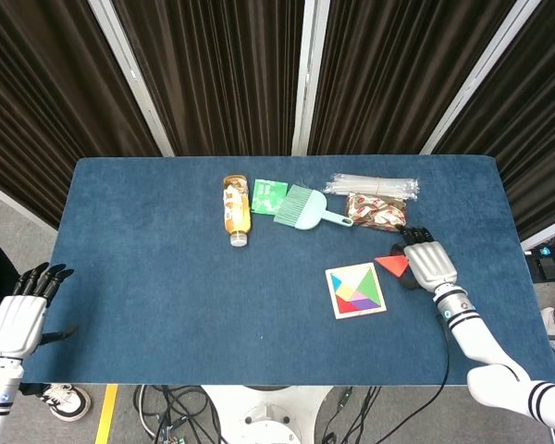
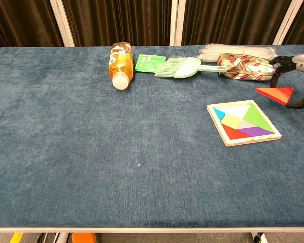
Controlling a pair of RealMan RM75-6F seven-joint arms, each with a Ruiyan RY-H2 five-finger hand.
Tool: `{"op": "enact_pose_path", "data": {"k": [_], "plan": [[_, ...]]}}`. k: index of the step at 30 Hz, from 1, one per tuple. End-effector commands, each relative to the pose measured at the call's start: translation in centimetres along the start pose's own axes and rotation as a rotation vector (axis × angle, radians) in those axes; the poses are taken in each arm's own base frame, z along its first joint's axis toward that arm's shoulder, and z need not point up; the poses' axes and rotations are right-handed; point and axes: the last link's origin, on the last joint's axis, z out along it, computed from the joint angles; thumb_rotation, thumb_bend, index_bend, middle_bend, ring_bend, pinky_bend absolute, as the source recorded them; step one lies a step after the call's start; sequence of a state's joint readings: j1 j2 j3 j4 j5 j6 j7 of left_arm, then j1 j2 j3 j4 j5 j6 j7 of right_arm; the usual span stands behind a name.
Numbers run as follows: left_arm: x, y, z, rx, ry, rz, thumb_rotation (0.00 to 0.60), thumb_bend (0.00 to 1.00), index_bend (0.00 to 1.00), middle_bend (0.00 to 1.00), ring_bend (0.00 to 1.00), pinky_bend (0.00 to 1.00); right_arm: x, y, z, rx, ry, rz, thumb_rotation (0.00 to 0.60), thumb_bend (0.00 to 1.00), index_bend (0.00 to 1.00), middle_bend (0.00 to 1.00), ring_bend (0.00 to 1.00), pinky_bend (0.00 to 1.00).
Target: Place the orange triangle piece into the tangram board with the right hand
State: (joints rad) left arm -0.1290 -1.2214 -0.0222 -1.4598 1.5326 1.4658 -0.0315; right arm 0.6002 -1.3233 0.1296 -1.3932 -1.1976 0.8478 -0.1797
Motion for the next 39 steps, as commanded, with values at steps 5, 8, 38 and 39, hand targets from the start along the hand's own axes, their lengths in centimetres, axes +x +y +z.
{"op": "enact_pose_path", "data": {"k": [5, 8, 38, 39], "plan": [[0.0, 0.0, -0.1, 0.0, 0.001, -0.005, 0.6, 0.0, 0.17, 0.13, 0.05, 0.13, 0.9, -3.6, 0.2, 0.119, -0.012, -0.017, 0.6, 0.21, 0.6, 0.01, 0.0, 0.0], [0.0, -0.2, -0.2, 0.003, -0.002, -0.007, 0.6, 0.0, 0.17, 0.13, 0.05, 0.13, 0.5, -4.5, 0.6, 0.133, -0.022, -0.001, 0.6, 0.21, 0.6, 0.01, 0.0, 0.0], [-0.3, -1.1, -0.4, 0.014, -0.002, -0.038, 0.6, 0.0, 0.17, 0.13, 0.05, 0.13, -0.6, -7.1, 1.7, 0.117, -0.082, 0.031, 0.6, 0.21, 0.6, 0.02, 0.0, 0.0], [-0.3, -1.1, -0.4, 0.014, -0.002, -0.039, 0.6, 0.0, 0.17, 0.13, 0.05, 0.13, -0.6, -7.2, 1.7, 0.116, -0.084, 0.033, 0.6, 0.21, 0.6, 0.02, 0.0, 0.0]]}}
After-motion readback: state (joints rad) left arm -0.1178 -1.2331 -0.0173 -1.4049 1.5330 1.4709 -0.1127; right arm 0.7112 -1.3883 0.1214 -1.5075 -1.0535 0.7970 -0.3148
